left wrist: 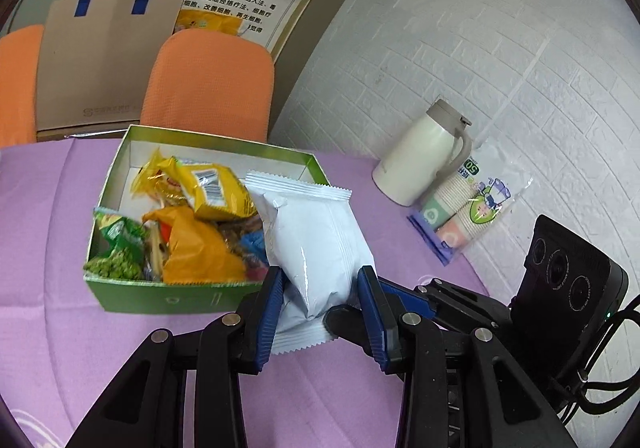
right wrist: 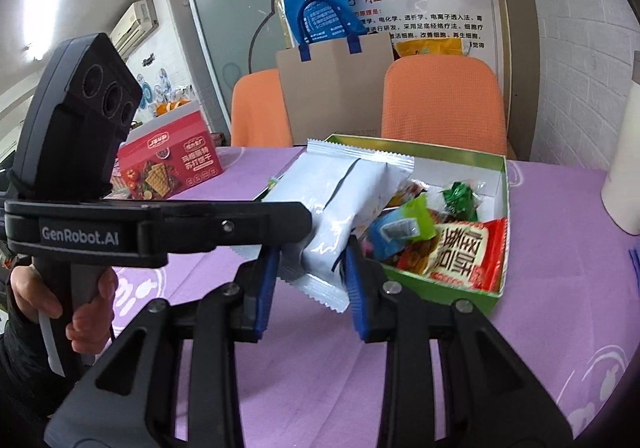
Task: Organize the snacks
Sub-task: 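Carry the white pastry pack into the green box and open the left gripper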
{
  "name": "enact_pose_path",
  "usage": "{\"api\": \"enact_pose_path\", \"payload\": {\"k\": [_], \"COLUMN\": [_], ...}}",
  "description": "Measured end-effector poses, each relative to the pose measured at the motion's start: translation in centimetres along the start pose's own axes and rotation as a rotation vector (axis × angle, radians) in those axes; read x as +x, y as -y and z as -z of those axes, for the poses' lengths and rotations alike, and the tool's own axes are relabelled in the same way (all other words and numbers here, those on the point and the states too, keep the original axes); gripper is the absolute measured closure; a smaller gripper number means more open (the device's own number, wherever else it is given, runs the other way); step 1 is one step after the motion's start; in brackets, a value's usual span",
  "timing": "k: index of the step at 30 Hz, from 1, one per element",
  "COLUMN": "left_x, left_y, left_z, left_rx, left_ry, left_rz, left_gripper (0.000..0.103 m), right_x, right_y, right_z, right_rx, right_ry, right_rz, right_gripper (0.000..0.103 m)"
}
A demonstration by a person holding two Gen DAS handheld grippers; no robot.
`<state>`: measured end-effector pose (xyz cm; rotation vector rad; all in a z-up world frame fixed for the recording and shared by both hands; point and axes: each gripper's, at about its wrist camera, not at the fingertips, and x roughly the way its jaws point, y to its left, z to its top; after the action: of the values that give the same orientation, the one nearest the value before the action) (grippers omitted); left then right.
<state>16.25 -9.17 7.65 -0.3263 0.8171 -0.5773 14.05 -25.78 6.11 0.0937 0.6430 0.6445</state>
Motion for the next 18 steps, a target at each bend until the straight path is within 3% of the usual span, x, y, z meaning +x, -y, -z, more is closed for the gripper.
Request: {"api": "enact_pose_path", "payload": {"k": [10, 14, 18], "left_x": [5.3, 5.5, 5.2], "left_y": [-1.1, -2.6, -4.4], "left_z": [-4.2, -3.9, -3.3], "left_rx": [-0.048, -0.095, -0.142], "left_ry": [-0.008, 0.003, 0.011], "left_rz": [-0.089, -0.144, -0.187], "left_gripper": [0.064, 0.038, 0.034], "right_x": [4.6, 6.8, 8.4], "right_y": [5.2, 6.4, 7.5], "right_z": [-2.1, -1.9, -1.9], "right_rx": [0.046, 0.029, 0.043], "right_ry": [0.004, -0.031, -0.047], "right_rz": [0.062, 0.100, 0.147], "right_gripper": [0.070, 0.073, 0.074]}}
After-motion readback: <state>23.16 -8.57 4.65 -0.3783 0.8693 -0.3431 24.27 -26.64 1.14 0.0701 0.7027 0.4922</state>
